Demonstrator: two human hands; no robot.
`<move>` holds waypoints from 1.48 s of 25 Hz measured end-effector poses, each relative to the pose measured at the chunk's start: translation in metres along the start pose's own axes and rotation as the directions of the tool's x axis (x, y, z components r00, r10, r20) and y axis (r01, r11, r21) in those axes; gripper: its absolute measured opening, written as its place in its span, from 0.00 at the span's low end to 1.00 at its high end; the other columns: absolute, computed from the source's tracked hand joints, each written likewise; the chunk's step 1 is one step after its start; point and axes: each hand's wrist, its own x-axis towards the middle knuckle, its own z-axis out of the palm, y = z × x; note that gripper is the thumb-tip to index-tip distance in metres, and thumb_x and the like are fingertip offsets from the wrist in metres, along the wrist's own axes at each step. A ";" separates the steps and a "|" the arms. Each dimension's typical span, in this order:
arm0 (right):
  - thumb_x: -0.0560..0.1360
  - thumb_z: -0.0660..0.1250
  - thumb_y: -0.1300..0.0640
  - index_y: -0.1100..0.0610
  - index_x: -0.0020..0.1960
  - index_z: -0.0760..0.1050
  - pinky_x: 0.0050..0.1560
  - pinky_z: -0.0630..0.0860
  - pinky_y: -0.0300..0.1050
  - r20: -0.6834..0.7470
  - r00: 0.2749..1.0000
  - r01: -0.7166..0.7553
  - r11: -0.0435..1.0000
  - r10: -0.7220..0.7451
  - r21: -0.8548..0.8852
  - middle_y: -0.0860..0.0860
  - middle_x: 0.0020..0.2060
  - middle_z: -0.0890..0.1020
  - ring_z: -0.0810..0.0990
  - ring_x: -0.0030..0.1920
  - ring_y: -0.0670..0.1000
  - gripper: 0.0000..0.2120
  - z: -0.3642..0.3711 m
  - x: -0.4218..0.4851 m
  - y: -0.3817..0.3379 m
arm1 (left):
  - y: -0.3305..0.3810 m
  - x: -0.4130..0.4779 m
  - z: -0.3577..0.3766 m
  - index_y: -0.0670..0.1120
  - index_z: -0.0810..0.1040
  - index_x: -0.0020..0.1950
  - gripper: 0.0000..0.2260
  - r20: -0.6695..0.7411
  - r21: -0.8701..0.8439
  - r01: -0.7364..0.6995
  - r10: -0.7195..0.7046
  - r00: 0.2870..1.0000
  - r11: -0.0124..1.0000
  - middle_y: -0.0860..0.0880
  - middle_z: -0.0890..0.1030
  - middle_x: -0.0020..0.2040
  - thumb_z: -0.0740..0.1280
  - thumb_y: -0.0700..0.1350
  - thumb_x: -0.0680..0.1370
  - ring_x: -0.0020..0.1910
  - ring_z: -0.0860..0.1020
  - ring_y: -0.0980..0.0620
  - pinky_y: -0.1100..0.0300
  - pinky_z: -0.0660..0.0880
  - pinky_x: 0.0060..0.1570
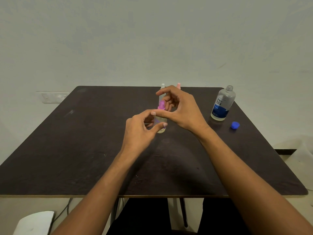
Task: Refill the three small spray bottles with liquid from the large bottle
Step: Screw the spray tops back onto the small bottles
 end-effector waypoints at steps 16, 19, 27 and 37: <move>0.70 0.82 0.46 0.50 0.62 0.79 0.49 0.80 0.34 -0.041 0.999 -0.015 1.000 0.016 0.007 0.45 0.46 0.82 0.81 0.46 0.45 0.24 0.003 -0.003 -0.003 | 0.001 -0.001 -0.001 0.53 0.83 0.64 0.21 -0.005 0.016 -0.006 0.006 1.000 1.000 0.57 0.86 0.51 0.80 0.54 0.73 0.52 0.83 0.62 0.64 0.81 0.57; 0.71 0.80 0.45 0.49 0.67 0.76 0.56 0.81 0.37 0.054 0.999 -0.009 0.999 0.006 0.051 0.43 0.55 0.83 0.82 0.56 0.43 0.28 0.003 -0.005 -0.003 | -0.002 -0.002 -0.002 0.53 0.83 0.65 0.20 0.018 -0.019 -0.002 0.003 1.000 1.000 0.57 0.86 0.53 0.79 0.51 0.73 0.54 0.84 0.63 0.62 0.81 0.58; 0.76 0.77 0.58 0.56 0.67 0.77 0.64 0.81 0.50 0.154 0.988 -0.044 0.982 0.016 0.182 0.49 0.54 0.88 0.86 0.58 0.47 0.21 -0.012 -0.002 0.002 | -0.006 0.000 -0.002 0.52 0.83 0.65 0.22 0.001 -0.014 0.000 0.000 1.000 1.000 0.56 0.87 0.53 0.80 0.54 0.72 0.52 0.83 0.65 0.70 0.79 0.56; 0.73 0.79 0.54 0.55 0.61 0.84 0.55 0.79 0.30 -0.045 0.997 -0.062 0.993 0.067 0.101 0.42 0.50 0.86 0.85 0.54 0.37 0.18 0.023 -0.010 0.006 | -0.017 -0.004 -0.005 0.51 0.83 0.66 0.22 -0.026 0.026 0.020 -0.020 0.999 0.999 0.56 0.86 0.54 0.80 0.53 0.73 0.51 0.81 0.67 0.77 0.75 0.54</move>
